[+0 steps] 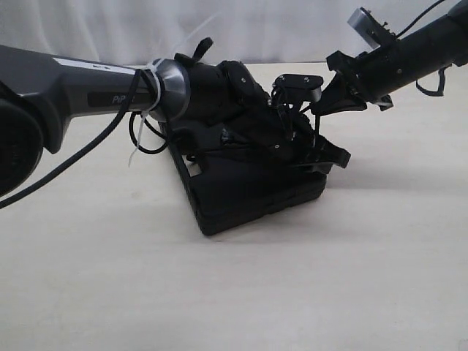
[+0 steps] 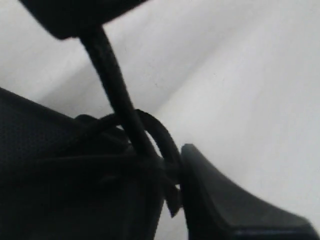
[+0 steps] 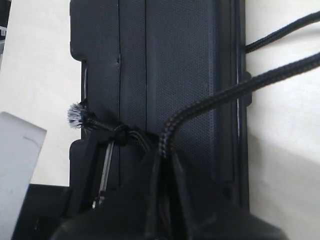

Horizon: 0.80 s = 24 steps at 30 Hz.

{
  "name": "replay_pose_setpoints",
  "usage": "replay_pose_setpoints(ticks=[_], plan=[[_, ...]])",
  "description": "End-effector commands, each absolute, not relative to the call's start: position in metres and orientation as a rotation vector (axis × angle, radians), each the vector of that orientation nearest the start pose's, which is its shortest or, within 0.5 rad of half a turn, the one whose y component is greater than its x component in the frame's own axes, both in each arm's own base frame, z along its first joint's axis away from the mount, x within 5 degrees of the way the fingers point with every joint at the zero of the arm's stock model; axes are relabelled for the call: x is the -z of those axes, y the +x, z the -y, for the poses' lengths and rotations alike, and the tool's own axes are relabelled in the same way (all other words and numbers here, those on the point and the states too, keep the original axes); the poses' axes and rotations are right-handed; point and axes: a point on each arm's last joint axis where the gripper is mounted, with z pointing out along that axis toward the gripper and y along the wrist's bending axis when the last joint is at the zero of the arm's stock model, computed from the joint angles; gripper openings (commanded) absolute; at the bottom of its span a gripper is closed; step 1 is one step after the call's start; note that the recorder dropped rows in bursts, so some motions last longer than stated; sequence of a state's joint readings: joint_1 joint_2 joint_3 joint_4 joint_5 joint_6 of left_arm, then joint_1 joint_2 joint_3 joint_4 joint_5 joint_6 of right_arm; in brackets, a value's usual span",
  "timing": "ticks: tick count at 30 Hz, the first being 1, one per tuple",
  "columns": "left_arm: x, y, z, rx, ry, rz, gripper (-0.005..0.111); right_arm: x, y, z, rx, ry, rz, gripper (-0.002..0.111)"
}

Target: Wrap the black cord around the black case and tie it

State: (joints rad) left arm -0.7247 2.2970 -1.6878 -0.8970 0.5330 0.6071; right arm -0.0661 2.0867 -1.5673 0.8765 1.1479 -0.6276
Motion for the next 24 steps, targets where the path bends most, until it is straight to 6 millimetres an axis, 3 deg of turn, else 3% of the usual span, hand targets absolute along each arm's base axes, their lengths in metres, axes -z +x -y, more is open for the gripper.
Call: replay_pose_setpoints(ticks=[1,6,11,14,19,24], plan=[[-0.137,0.347,0.360,0.869,0.888,-2.392,0.001,-0.203,0.423,-0.035,-1.081,-0.258,-2.670,0.004],[-0.137,0.347,0.360,0.870,0.888,-2.391,0.000,-0.203,0.423,-0.035,-1.086,-0.268,-2.671,0.004],[-0.136,0.338,0.359,0.896,1.057,-2.397,0.000,-0.204,0.426,-0.036,-1.076,-0.279,-2.627,0.006],[-0.140,0.337,0.355,0.834,1.137,-2.377,0.000,-0.209,0.425,-0.037,-1.093,-0.297,-2.601,0.018],[-0.147,0.339,0.355,0.816,1.128,-2.348,0.000,-0.228,0.419,-0.038,-1.082,-0.393,-2.552,0.043],[-0.147,0.345,0.350,0.807,1.108,-2.351,0.000,-0.240,0.409,-0.030,-0.912,-0.365,-2.664,0.045]])
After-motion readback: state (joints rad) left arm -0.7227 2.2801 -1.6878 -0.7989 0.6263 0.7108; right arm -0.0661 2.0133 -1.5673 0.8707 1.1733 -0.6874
